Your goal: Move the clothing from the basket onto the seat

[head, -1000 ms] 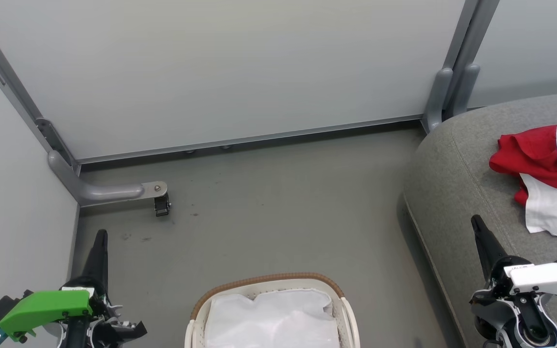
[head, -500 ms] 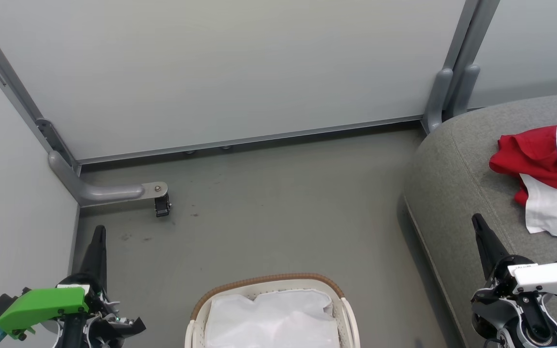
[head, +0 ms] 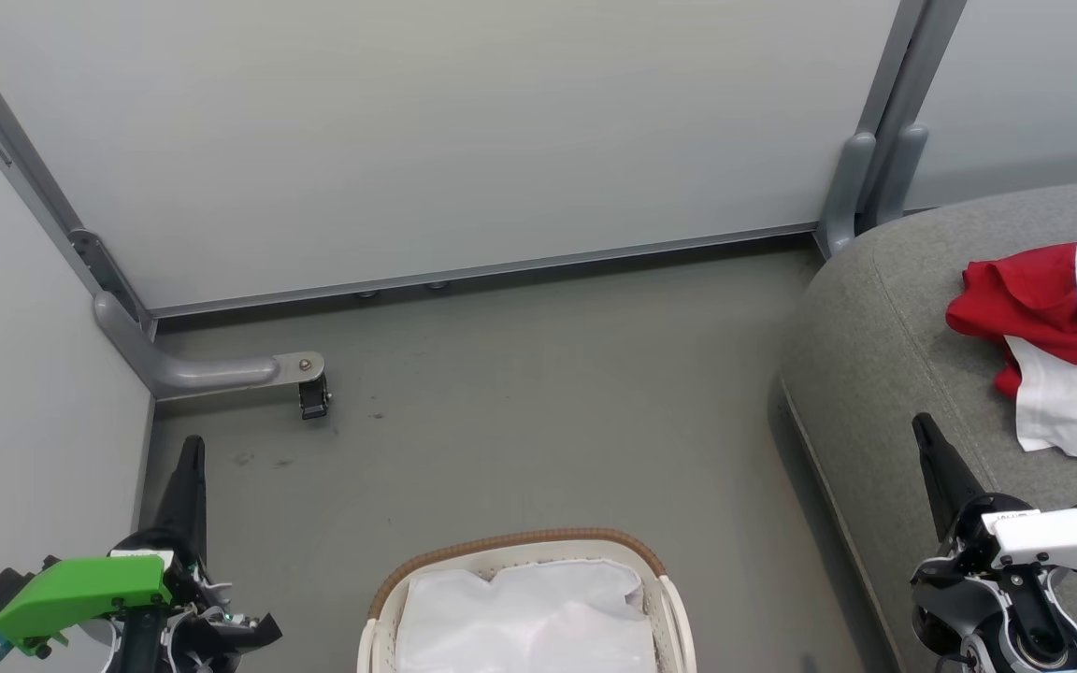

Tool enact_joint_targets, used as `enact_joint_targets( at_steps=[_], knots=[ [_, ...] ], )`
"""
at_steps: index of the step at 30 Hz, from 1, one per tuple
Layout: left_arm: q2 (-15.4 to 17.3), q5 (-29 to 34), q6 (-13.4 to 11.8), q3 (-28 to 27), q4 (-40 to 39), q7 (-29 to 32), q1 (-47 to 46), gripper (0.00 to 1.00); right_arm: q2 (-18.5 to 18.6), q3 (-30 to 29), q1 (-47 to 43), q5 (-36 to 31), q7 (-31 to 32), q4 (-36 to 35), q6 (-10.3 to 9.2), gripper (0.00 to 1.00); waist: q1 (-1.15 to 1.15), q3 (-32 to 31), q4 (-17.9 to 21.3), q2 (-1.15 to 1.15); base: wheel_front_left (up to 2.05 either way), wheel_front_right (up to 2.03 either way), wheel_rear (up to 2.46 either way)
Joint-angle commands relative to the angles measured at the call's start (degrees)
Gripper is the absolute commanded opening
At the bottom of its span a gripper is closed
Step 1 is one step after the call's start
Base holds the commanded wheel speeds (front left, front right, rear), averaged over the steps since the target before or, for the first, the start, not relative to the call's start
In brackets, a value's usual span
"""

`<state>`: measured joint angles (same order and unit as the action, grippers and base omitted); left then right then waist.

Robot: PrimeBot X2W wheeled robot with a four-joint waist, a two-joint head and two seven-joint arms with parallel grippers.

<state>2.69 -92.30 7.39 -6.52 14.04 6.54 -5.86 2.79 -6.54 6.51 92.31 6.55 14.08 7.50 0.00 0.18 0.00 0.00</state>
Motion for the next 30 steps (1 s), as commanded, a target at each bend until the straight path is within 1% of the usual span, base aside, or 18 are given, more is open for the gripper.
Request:
enact_joint_targets(
  at_steps=[1,30],
  knots=[
    [0.4,-0.2,0.2,-0.1,-0.1,0.2,-0.7,0.00,0.1,-0.1,-0.6,0.2,0.2,-0.2,-0.01,0.00,0.00,0.0,0.0,0.00,0.00,0.00,0.00],
    [0.4,-0.2,0.2,-0.1,-0.1,0.2,-0.7,0.00,0.1,-0.1,-0.6,0.2,0.2,-0.2,-0.02,0.00,0.00,0.0,0.0,0.00,0.00,0.00,0.00]
  ],
)
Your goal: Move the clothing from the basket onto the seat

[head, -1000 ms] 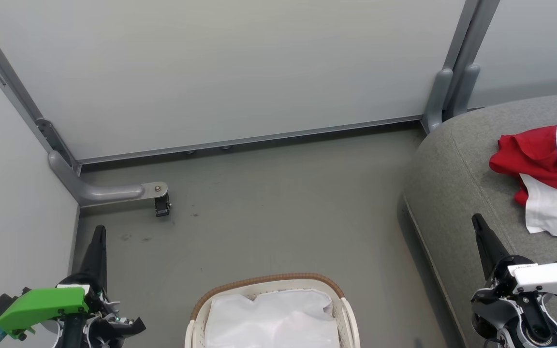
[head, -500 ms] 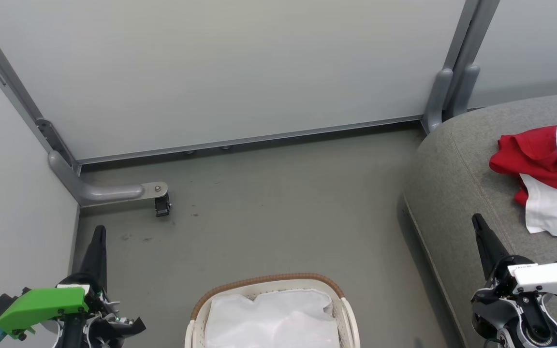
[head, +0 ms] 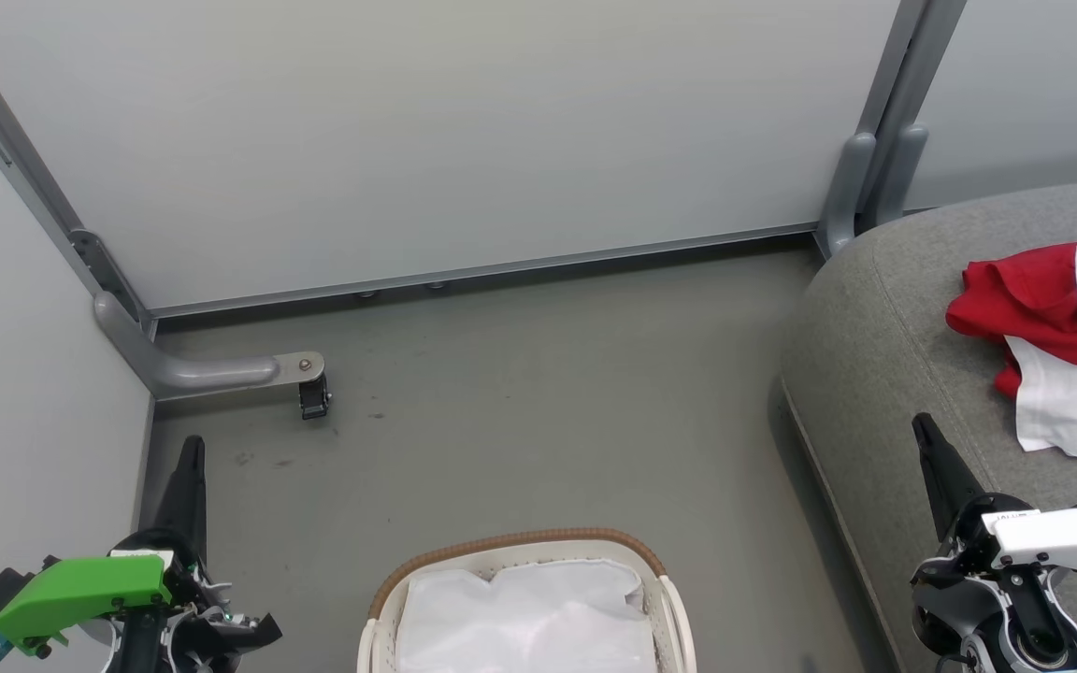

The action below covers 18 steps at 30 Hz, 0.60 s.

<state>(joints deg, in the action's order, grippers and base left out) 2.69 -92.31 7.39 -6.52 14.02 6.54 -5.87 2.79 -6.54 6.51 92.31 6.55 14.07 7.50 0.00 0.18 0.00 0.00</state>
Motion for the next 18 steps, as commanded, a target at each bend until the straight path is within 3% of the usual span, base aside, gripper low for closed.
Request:
enact_joint_targets(
  at_steps=[1,18],
  knots=[
    [0.4,-0.2,0.2,-0.1,-0.1,0.2,-0.7,0.00,0.1,-0.1,-0.6,0.2,0.2,-0.2,-0.02,0.00,0.00,0.0,0.0,0.00,0.00,0.00,0.00],
    [0.4,-0.2,0.2,-0.1,-0.1,0.2,-0.7,0.00,0.1,-0.1,-0.6,0.2,0.2,-0.2,-0.01,0.00,0.00,0.0,0.0,0.00,0.00,0.00,0.00]
  ],
)
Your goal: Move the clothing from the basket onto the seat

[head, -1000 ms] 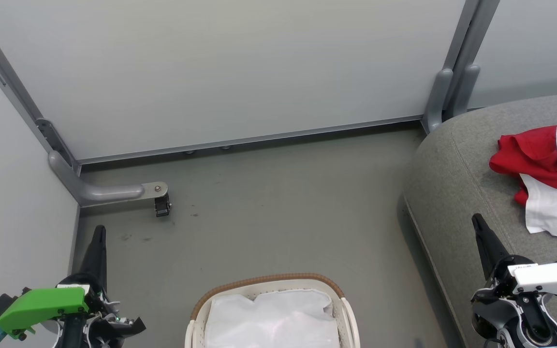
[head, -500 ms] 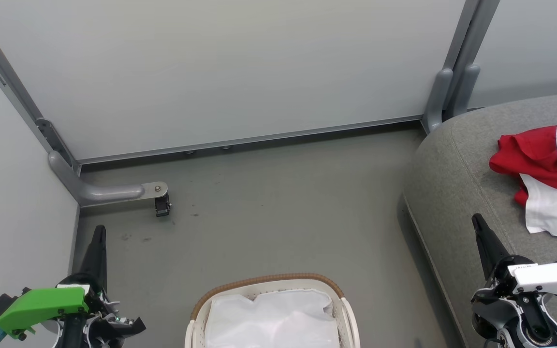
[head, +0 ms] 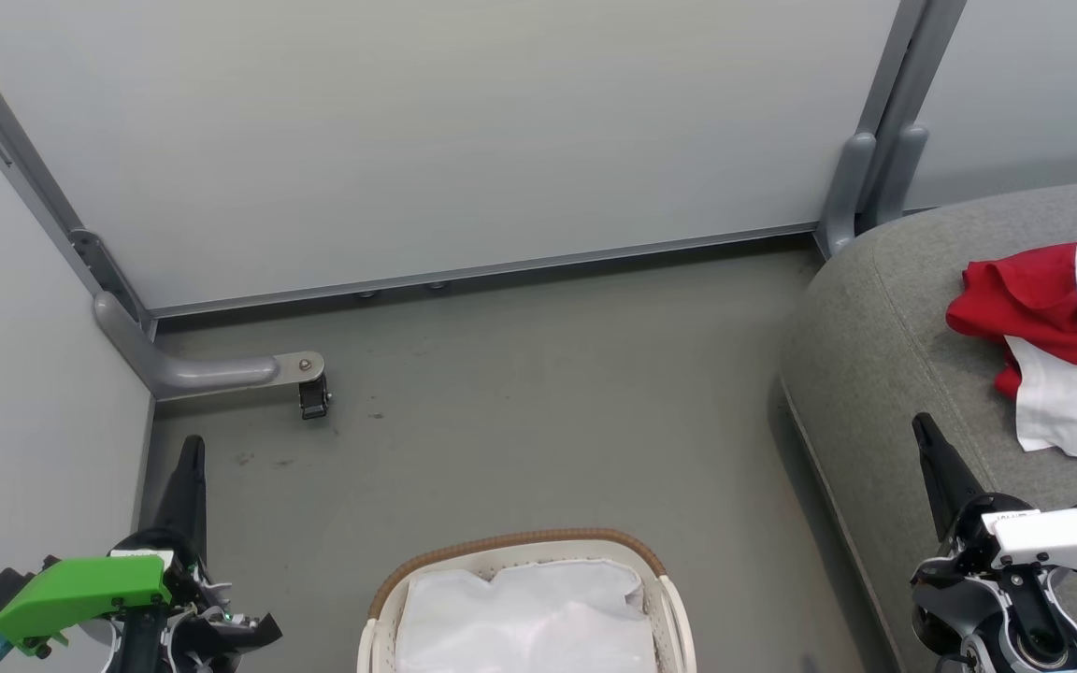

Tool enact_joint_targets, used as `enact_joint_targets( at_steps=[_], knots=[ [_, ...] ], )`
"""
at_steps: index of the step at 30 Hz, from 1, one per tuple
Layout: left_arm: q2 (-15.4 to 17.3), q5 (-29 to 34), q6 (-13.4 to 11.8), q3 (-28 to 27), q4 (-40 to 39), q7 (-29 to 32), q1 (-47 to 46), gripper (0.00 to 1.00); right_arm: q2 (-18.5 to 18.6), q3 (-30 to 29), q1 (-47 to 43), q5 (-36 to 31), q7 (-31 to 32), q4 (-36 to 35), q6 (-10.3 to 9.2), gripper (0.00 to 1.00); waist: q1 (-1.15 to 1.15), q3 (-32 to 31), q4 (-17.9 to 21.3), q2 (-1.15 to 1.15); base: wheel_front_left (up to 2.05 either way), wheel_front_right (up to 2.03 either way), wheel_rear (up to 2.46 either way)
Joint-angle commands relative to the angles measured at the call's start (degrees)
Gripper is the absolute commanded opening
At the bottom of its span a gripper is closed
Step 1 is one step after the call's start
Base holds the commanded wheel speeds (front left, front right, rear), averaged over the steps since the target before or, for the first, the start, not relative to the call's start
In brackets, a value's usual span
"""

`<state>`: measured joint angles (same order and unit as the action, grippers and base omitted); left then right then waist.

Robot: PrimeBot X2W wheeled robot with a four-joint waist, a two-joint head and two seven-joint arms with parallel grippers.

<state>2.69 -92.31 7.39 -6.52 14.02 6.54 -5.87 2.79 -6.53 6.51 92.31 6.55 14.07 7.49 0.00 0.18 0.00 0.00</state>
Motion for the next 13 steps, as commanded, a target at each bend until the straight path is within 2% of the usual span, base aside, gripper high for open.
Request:
enact_joint_targets(
  at_steps=[1,13],
  knots=[
    [0.4,-0.2,0.2,-0.1,-0.1,0.2,-0.7,0.00,0.1,-0.1,-0.6,0.2,0.2,-0.2,0.00,0.00,0.00,0.0,0.0,0.00,0.00,0.00,0.00],
    [0.4,-0.2,0.2,-0.1,-0.1,0.2,-0.7,0.00,0.1,-0.1,-0.6,0.2,0.2,-0.2,0.00,0.00,0.00,0.0,0.0,0.00,0.00,0.00,0.00]
  ],
)
